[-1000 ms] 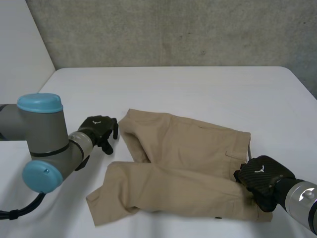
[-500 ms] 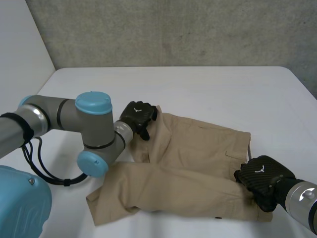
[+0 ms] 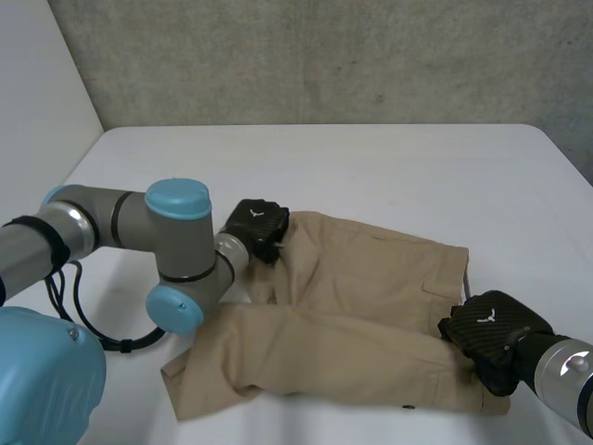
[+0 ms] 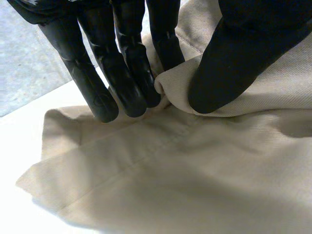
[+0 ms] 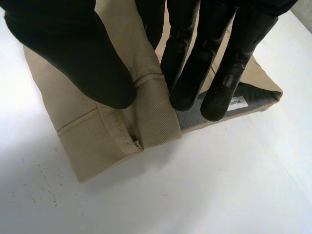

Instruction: Fold the shorts.

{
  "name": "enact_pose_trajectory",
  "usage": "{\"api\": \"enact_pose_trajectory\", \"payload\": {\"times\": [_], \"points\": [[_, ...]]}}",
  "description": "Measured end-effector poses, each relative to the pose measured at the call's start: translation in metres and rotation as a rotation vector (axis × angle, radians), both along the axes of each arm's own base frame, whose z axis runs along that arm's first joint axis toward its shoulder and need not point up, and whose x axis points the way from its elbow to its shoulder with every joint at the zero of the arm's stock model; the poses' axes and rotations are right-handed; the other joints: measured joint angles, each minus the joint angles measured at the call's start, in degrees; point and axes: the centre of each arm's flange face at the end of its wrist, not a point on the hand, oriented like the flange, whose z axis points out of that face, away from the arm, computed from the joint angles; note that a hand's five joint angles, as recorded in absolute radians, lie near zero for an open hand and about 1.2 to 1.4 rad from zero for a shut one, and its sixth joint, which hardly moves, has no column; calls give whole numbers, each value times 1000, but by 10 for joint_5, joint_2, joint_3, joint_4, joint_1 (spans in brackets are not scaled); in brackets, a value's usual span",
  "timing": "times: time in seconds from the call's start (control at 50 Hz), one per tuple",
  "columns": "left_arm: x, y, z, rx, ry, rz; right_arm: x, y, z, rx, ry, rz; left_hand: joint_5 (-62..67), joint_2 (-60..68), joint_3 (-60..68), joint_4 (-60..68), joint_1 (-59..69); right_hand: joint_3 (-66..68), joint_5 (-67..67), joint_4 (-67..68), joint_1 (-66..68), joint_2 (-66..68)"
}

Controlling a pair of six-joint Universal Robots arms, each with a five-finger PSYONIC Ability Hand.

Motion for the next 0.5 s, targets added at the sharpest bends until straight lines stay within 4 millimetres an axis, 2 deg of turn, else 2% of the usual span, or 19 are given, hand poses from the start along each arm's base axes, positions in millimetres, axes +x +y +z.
{"api": "enact_pose_trajectory", "payload": {"times": [0.04, 0.06, 0.12, 0.14, 0.2, 0.28, 0.34, 0.4, 0.5], "points": [[2, 0, 3, -5, -7, 13, 0, 0, 0, 0, 0, 0, 0, 4, 5, 5, 0, 0, 0, 0, 0, 0], [9, 2, 14, -20, -31, 48, 0, 0, 0, -1, 0, 0, 0, 5, 7, 5, 0, 0, 0, 0, 0, 0], [15, 5, 24, -34, -51, 72, 0, -1, 0, -2, -1, 0, 0, 6, 7, 6, 0, 0, 0, 0, 0, 0], [23, 8, 35, -49, -69, 93, 0, -1, 1, -5, -1, 0, 0, 6, 7, 6, 0, 0, 0, 0, 0, 0], [35, 12, 49, -64, -88, 119, 0, -1, 1, -8, -2, 0, 0, 7, 8, 8, 0, 0, 0, 0, 0, 0], [65, 25, 68, -51, -122, 163, 1, -2, 1, -12, -1, 0, 0, 8, 8, 8, 0, 0, 0, 0, 0, 0], [78, 36, 68, -17, -146, 174, 1, -1, 0, -11, 0, 0, 0, 8, 8, 8, 0, 0, 0, 0, 0, 0], [92, 55, 59, 49, -185, 180, 1, -1, 0, -9, 2, 0, 0, 8, 8, 7, 0, 0, 0, 0, 0, 0], [99, 70, 52, 92, -211, 181, 1, 1, 0, -6, 2, 4, 0, 3, 3, 2, 0, 0, 0, 0, 0, 0]]}}
